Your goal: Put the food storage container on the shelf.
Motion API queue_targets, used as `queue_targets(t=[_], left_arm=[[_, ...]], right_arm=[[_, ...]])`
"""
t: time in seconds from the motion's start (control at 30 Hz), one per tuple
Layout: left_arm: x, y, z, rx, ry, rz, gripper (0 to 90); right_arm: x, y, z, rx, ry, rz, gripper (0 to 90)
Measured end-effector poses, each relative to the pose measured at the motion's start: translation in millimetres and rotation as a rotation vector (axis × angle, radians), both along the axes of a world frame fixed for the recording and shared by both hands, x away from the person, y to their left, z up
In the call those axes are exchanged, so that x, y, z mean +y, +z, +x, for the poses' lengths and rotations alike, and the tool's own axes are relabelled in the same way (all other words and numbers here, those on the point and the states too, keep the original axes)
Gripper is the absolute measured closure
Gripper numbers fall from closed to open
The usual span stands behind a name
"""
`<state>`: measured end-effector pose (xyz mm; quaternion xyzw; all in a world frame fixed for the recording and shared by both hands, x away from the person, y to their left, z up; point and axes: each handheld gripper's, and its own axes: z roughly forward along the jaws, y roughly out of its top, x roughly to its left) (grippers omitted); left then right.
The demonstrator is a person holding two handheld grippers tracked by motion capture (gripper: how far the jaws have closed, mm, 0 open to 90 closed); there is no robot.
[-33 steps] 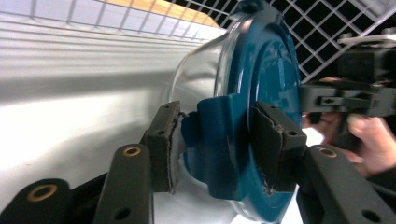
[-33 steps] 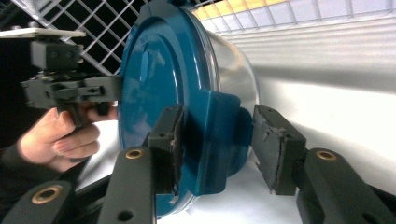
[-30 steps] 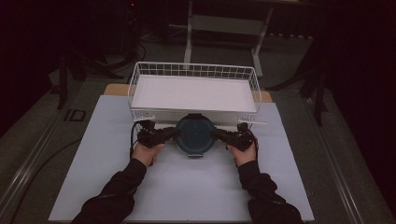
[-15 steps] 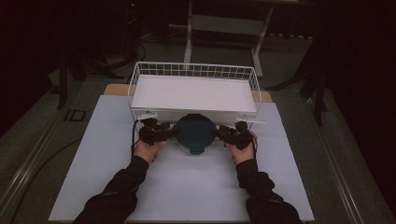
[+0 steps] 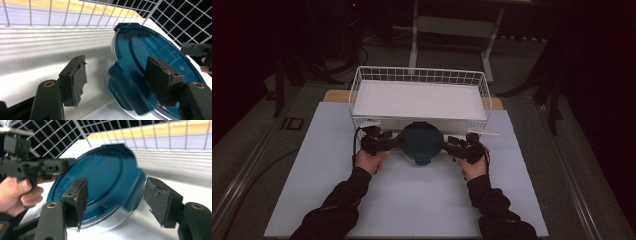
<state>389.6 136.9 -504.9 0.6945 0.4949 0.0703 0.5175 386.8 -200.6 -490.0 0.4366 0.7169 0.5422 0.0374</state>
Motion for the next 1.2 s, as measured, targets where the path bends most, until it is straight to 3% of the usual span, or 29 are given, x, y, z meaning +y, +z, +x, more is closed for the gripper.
queue_targets(t=[0.1, 0.17, 0.27, 0.3, 0.4, 0.47, 0.57, 0.67, 0.7, 0.77, 1.0, 1.2], left_arm=[[-0.2, 0.2, -4.3, 0.000, -0.009, -0.006, 29.2], [1.5, 0.8, -11.4, -0.028, -0.036, 0.008, 22.9], [2.7, 1.9, -16.9, -0.037, -0.051, 0.001, 16.9], [4.6, 4.4, -24.8, -0.060, -0.089, 0.020, 16.9], [6.8, 8.4, -37.0, -0.057, -0.128, 0.010, 0.0], [7.4, 9.4, -41.5, -0.060, -0.135, 0.020, 0.0], [11.2, 11.7, -58.7, -0.077, -0.158, 0.022, 0.0], [13.3, 14.4, -75.9, -0.130, -0.156, 0.035, 0.0], [13.3, 15.1, -79.3, -0.134, -0.159, 0.036, 0.0], [12.8, 16.7, -86.8, -0.146, -0.165, 0.046, 0.0], [16.4, 17.3, -101.3, -0.162, -0.159, 0.042, 0.0], [19.0, 17.1, -103.1, -0.175, -0.148, 0.042, 0.0]], right_arm=[[-0.2, 1.9, -5.8, -0.010, 0.006, -0.004, 34.5], [0.5, 4.7, -13.4, -0.023, 0.016, -0.010, 34.5], [1.1, 7.8, -20.6, -0.025, 0.023, -0.007, 35.4], [1.5, 9.3, -24.4, -0.030, 0.025, -0.010, 36.4], [6.2, 13.3, -41.1, -0.027, 0.075, -0.016, 43.9], [8.1, 12.7, -44.5, -0.023, 0.084, -0.024, 45.7], [14.8, 9.9, -56.6, 0.009, 0.117, -0.030, 55.5], [20.2, 5.5, -64.5, 0.027, 0.145, -0.040, 67.7], [23.0, 2.8, -67.8, 0.034, 0.161, -0.052, 78.1], [27.8, -1.6, -72.1, 0.041, 0.179, -0.073, 89.7], [51.1, -10.0, -75.4, 0.053, 0.248, -0.117, 89.9], [62.1, -15.5, -63.6, 0.054, 0.227, -0.130, 89.9]])
